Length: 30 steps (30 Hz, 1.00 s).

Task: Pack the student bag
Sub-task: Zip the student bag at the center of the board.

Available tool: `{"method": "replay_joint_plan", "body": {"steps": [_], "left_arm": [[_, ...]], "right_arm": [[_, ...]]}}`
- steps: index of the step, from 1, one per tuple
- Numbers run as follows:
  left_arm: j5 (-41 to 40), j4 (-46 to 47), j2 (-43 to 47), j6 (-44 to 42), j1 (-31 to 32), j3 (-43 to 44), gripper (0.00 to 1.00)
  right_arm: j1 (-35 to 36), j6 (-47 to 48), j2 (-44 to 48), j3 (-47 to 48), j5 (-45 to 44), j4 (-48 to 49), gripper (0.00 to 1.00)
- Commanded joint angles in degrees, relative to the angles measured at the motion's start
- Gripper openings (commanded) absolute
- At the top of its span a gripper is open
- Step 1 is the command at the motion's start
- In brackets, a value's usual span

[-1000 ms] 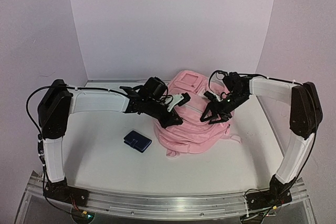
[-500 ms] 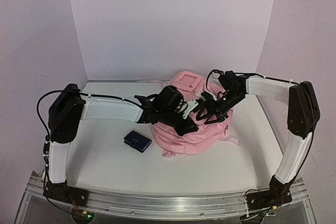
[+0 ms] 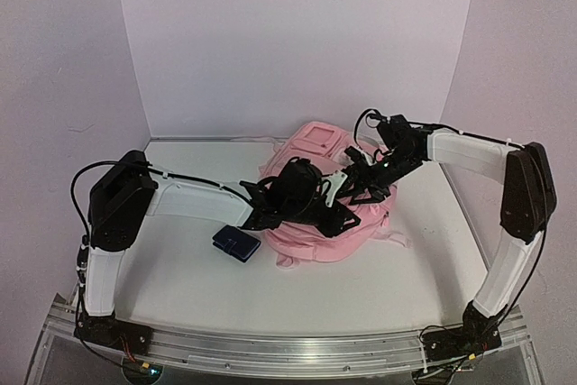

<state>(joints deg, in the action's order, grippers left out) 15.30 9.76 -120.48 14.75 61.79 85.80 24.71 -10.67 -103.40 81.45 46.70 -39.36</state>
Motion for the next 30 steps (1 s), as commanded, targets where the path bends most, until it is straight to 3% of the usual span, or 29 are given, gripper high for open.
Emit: {"method": "replay_joint_plan", "body": {"steps": [1, 3, 7, 15, 21, 25, 30], "left_arm": [[5.98, 3.34, 4.23, -1.92, 0.69, 0.07, 0.34], [6.85, 3.99, 6.5, -2.59, 0.6, -2.76, 0.35], [3.12, 10.53, 14.27, -1.94, 0.53, -12.55, 0.57], [-12.31, 1.27, 24.19, 1.44, -2.24, -15.96, 0.83], [-20.0, 4.03, 30.6, 9.11, -6.66, -22.78, 0.9], [-20.6, 4.33, 31.64, 9.43, -7.84, -24.41, 0.91], [-18.92, 3.62, 30.97, 9.0, -8.15, -24.15, 0.91]], "right_arm": [[0.34, 5.45, 8.4, -3.36, -2.35, 5.3, 0.66], [0.34, 7.62, 10.3, -5.27, -4.23, 5.11, 0.65], [0.46, 12.53, 12.81, -8.81, -7.12, 5.08, 0.6], [7.03, 20.03, 14.96, -11.13, -19.77, 5.37, 0.55], [9.22, 18.63, 14.54, -13.12, -25.51, 9.79, 0.49], [10.32, 19.17, 15.08, -14.79, -27.87, 12.43, 0.53], [10.36, 25.27, 14.64, -15.49, -30.64, 12.87, 0.52]]}}
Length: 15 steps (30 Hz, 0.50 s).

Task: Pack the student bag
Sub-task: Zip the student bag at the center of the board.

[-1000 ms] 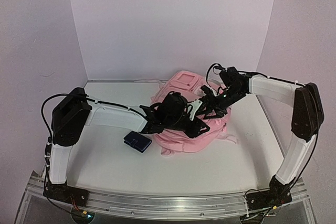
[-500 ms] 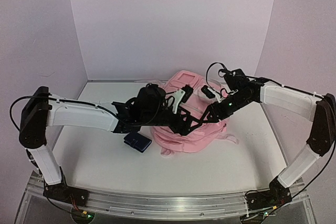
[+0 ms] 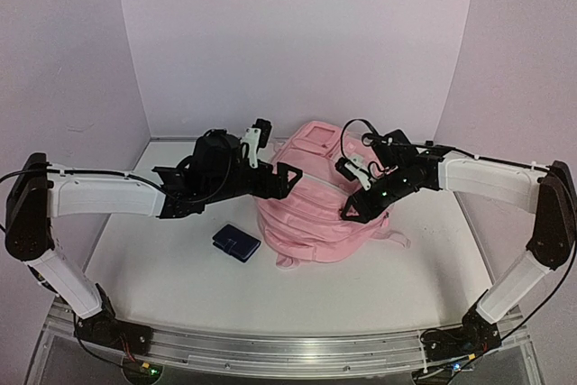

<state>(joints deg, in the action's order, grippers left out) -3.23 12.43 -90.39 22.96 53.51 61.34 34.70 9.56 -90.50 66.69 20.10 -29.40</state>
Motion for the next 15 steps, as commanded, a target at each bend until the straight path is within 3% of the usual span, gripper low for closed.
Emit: {"method": "replay_joint_plan", "body": {"steps": [1, 8, 15], "left_arm": [[-0.09, 0.93, 0.74, 0.46, 0.05, 0.47, 0.91], [1.76, -2.08, -0.5, -3.62, -0.93, 2.79, 1.0], [5.15, -2.97, 0.32, -8.57, -3.0, 3.35, 1.0]], "right_arm": [[0.36, 5.49, 1.56, -0.66, -4.02, 3.07, 0.51], [0.54, 7.86, 0.15, -1.62, -2.04, 3.91, 0.41], [0.81, 9.7, -0.73, -3.69, -3.83, 5.87, 0.35]]}}
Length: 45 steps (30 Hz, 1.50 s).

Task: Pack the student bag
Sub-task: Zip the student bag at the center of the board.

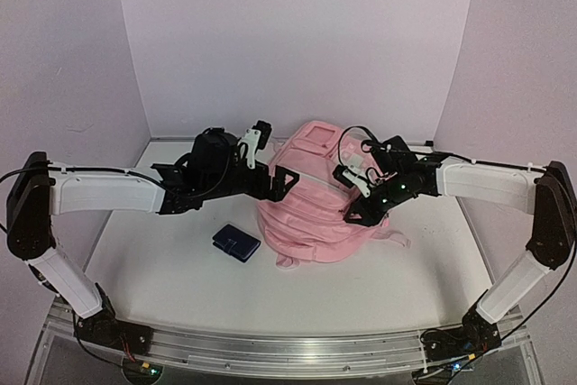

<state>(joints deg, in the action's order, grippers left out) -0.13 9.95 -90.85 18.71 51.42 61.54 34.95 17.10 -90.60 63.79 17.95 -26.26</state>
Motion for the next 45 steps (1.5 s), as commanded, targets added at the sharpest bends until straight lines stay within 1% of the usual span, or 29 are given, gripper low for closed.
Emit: {"method": "replay_joint_plan", "body": {"steps": [1, 4, 6, 8, 9, 11, 14, 17, 20, 26, 30, 33, 35, 36, 39, 42, 43, 45], "left_arm": [[2.0, -1.17, 0.62, -4.75, -1.06, 3.5, 1.0], [3.95, -2.11, 0.0, -7.16, -1.29, 4.06, 1.0], [5.32, -2.59, -0.32, -9.63, -1.26, 4.24, 0.99], [7.17, -3.92, -0.66, -13.62, -1.32, 4.62, 0.95], [8.22, -4.66, -0.8, -16.21, -1.33, 4.75, 0.93], [9.48, -5.43, -1.06, -21.7, -1.33, 4.54, 0.9], [10.87, -5.61, -1.46, -32.34, -1.25, 3.33, 0.83], [12.35, -2.73, -1.36, -43.48, -1.16, 1.03, 0.79], [13.55, -2.27, -2.64, -50.8, -0.95, 1.8, 0.76], [11.03, -6.17, -9.9, -61.47, 1.44, 9.67, 0.65], [9.99, -6.31, -14.05, -65.54, 2.7, 13.45, 0.62], [6.69, -6.28, -17.41, -68.09, 3.72, 15.75, 0.57], [4.17, -6.31, -19.28, -69.92, 4.19, 17.04, 0.51], [2.83, -6.19, -20.08, -70.8, 4.35, 17.51, 0.46], [-2.02, -6.43, -21.89, -71.18, 4.63, 18.82, 0.24], [-3.09, -6.51, -21.13, -71.34, 4.62, 17.59, 0.04], [-3.11, -5.73, -20.45, -71.39, 4.64, 16.35, 0.01], [-2.93, -4.76, -19.2, -71.18, 4.57, 14.87, 0.0]], "right_arm": [[0.56, 2.23, -0.7, -1.01, -2.08, 3.24, 0.32], [0.56, 1.28, -0.54, -1.01, -2.37, 3.84, 0.22], [0.56, 0.19, 0.01, -0.46, -1.96, 3.79, 0.11], [0.56, -0.7, 0.91, 0.21, -1.46, 3.69, 0.02], [0.56, -0.96, 1.5, 0.37, -1.24, 3.63, 0.0], [0.57, -1.44, 2.81, 0.46, -0.98, 3.5, 0.0], [0.56, -2.2, 4.57, 0.81, -0.38, 1.99, 0.0], [0.56, -3.03, 5.07, 1.31, -0.08, 0.1, 0.0], [0.56, -3.65, 5.0, 1.44, 0.0, -0.7, 0.0], [0.56, -4.26, 4.53, 1.92, -0.16, -2.14, 0.0], [0.57, -4.87, 4.76, 2.27, -0.22, -3.13, 0.0], [0.56, -5.12, 5.14, 2.39, -0.63, -3.67, 0.0], [0.56, -5.07, 5.41, 2.37, -1.47, -3.87, 0.0], [0.55, -4.97, 5.57, 2.32, -1.89, -3.97, 0.0], [0.31, -4.41, 5.74, 2.22, -3.38, -4.29, 0.0], [-1.39, -3.41, 5.18, 2.29, -5.02, -4.5, 0.0], [-2.29, -3.15, 4.87, 2.46, -5.39, -4.49, 0.0], [-4.28, -3.04, 4.13, 3.15, -5.92, -4.47, 0.0]]}}
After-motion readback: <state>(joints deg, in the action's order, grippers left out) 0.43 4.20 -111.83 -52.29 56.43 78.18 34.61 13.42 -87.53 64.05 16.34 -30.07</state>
